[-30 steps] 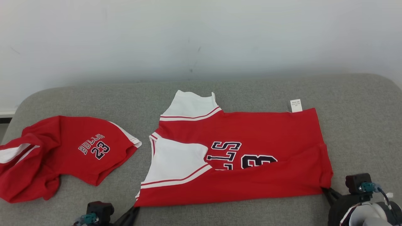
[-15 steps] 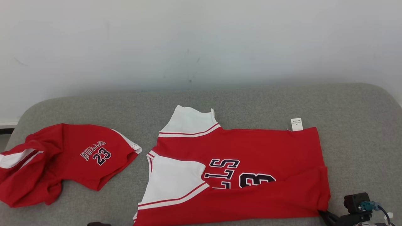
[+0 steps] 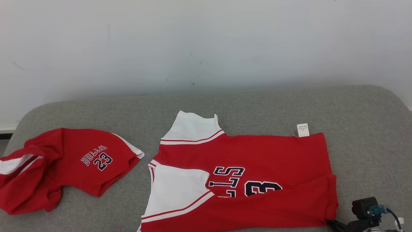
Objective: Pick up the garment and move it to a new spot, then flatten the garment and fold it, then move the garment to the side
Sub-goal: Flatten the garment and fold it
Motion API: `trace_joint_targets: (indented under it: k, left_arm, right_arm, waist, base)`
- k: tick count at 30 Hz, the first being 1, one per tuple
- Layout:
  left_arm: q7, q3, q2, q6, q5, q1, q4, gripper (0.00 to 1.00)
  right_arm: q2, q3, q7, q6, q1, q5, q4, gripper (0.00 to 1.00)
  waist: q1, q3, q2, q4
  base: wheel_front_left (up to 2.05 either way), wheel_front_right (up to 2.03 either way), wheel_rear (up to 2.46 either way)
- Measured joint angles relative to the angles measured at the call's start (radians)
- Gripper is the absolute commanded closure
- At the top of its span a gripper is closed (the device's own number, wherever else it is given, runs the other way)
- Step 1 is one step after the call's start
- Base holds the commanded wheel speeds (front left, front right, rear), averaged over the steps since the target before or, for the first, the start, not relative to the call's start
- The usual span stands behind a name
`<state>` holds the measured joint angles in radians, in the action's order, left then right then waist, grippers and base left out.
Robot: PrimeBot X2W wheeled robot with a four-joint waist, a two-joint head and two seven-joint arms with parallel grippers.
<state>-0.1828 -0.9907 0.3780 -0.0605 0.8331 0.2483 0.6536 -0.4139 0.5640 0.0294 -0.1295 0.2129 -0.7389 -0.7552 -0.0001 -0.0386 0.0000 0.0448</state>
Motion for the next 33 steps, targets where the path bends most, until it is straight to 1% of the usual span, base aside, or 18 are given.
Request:
trace_joint_targets:
  k: [1,2,3,4,9,11,12,13,14,15,23,25,26,27,30,31,33]
  left_arm:
    - [0.007,0.0,0.001,0.0,0.003,-0.001,-0.004,1.0]
    - [0.008,0.0,0.002,0.0,0.004,-0.001,-0.007,1.0]
    - [0.012,0.001,0.004,0.0,0.004,-0.002,-0.011,1.0]
    - [0.014,0.002,0.005,0.0,0.007,-0.003,-0.015,1.0]
    - [0.023,0.007,0.008,0.009,0.014,-0.016,-0.03,1.0]
    - [0.025,0.009,0.01,0.011,0.018,-0.017,-0.036,0.94]
    - [0.025,0.01,0.011,0.014,0.02,-0.018,-0.04,0.83]
    - [0.025,0.012,0.012,0.017,0.02,-0.019,-0.044,0.55]
    - [0.025,0.015,0.014,0.022,0.021,-0.019,-0.05,0.25]
    - [0.025,0.019,0.017,0.026,0.021,-0.021,-0.054,0.0]
    - [0.024,0.049,0.071,0.057,0.057,-0.062,-0.13,0.0]
    - [0.018,0.061,0.09,0.074,0.057,-0.063,-0.156,0.0]
    - [0.005,0.079,0.106,0.087,0.057,-0.063,-0.18,0.0]
    - [-0.002,0.088,0.112,0.089,0.057,-0.063,-0.194,0.0]
    - [-0.026,0.117,0.124,0.118,0.056,-0.062,-0.237,0.0]
    - [-0.029,0.124,0.127,0.123,0.055,-0.061,-0.249,0.0]
    - [-0.039,0.142,0.128,0.137,0.052,-0.058,-0.275,0.0]
  right_arm:
    - [-0.001,-0.001,0.005,0.0,0.0,0.0,0.0,0.95]
    - [-0.003,-0.001,0.008,0.0,-0.001,0.0,0.002,0.62]
    - [-0.006,-0.001,0.012,0.0,-0.001,0.0,0.005,0.51]
    - [-0.009,-0.001,0.016,0.0,-0.002,0.0,0.008,0.0]
    - [-0.029,-0.015,0.038,0.0,-0.009,-0.02,0.019,0.0]
    - [-0.032,-0.028,0.044,0.0,-0.021,-0.045,0.034,0.0]
    - [-0.032,-0.035,0.047,0.0,-0.028,-0.062,0.045,0.0]
    - [-0.033,-0.044,0.051,0.0,-0.035,-0.077,0.054,0.0]
    - [-0.036,-0.048,0.052,0.0,-0.044,-0.09,0.067,0.0]
    - [-0.04,-0.052,0.055,0.0,-0.053,-0.102,0.082,0.0]
    - [-0.081,-0.103,0.059,0.0,-0.118,-0.197,0.195,0.0]
    - [-0.093,-0.113,0.059,0.0,-0.134,-0.207,0.227,0.0]
    - [-0.109,-0.126,0.058,0.0,-0.146,-0.217,0.263,0.0]
    - [-0.115,-0.132,0.056,0.0,-0.149,-0.224,0.281,0.0]
    - [-0.123,-0.145,0.042,0.0,-0.147,-0.226,0.339,0.0]
    - [-0.123,-0.146,0.038,0.003,-0.147,-0.225,0.356,0.0]
    - [-0.124,-0.151,0.02,0.022,-0.146,-0.208,0.382,0.0]
  waist:
    - [0.0,0.001,0.0,0.0]
    - [0.0001,0.001,0.0,0.0]
    - [0.0001,0.002,0.0,0.0]
    - [0.0001,0.003,0.0,0.0]
    - [0.0001,0.007,0.0,-0.002]
    - [0.0001,0.009,0.0,-0.002]
    - [0.0002,0.009,0.0,-0.002]
    - [0.0001,0.009,0.0,-0.002]
    - [0.0001,0.01,0.0,-0.003]
    - [0.0001,0.01,0.0001,-0.003]
    - [0.0001,0.012,0.0,-0.005]
    - [0.0001,0.013,0.0,-0.005]
    - [0.0001,0.014,0.0001,-0.004]
    - [0.0001,0.015,0.0001,-0.004]
    - [0.0001,0.017,0.0001,-0.005]
    - [0.0001,0.018,0.0,-0.005]
    - [0.0002,0.02,0.0001,-0.005]
  base:
    - [0.0,0.0,0.0]
    - [0.0,0.0,0.0]
    - [0.0,0.0,0.0]
    - [0.0,0.0,0.0]
    - [0.0,0.0,0.0]
    - [0.0,0.0,0.0]
    - [0.0,0.0,0.0]
    - [0.0,0.0,0.0]
    - [0.0,0.0,0.0]
    - [0.0,0.0,0.0]
    - [0.0,0.0,0.0]
    - [0.0,0.0,0.0]
    - [0.0,0.0,0.0]
    - [0.0,0.0,0.0]
    - [0.0,0.0,0.0]
    - [0.0,0.0,0.0]
    - [0.0,0.0,0.0]
